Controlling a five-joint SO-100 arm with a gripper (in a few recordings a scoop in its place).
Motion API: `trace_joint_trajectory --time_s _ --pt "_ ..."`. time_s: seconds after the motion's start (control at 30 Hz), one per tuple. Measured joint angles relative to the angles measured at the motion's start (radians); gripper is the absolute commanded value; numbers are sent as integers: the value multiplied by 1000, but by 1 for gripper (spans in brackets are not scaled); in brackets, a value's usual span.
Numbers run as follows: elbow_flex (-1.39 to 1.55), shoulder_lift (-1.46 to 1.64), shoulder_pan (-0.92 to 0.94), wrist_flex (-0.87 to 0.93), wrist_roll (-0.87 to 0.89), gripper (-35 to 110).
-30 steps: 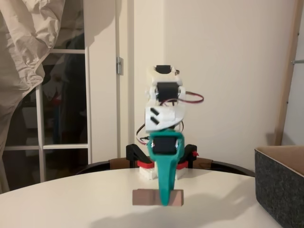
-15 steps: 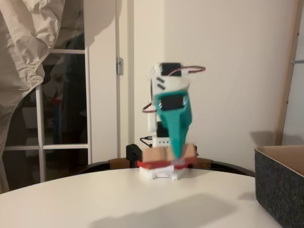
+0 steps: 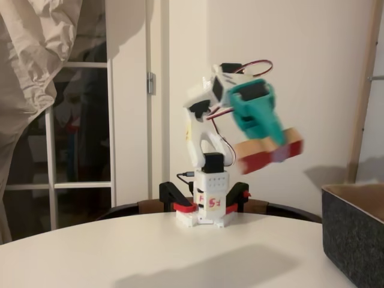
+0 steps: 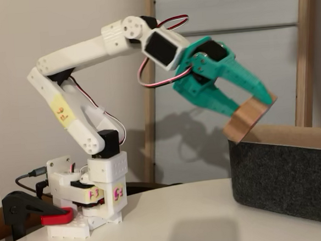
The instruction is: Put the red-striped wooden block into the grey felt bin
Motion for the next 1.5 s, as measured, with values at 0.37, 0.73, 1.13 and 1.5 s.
trace_joint_trajectory --time_s 0.37,0.73,1.13,1.5 --pt "-124 -14 -215 -3 -63 11" --pt "-360 -299 -348 -3 -121 12" --pt "-689 -716 -414 -25 -238 13" --pt "-709 -900 -440 -146 -319 12"
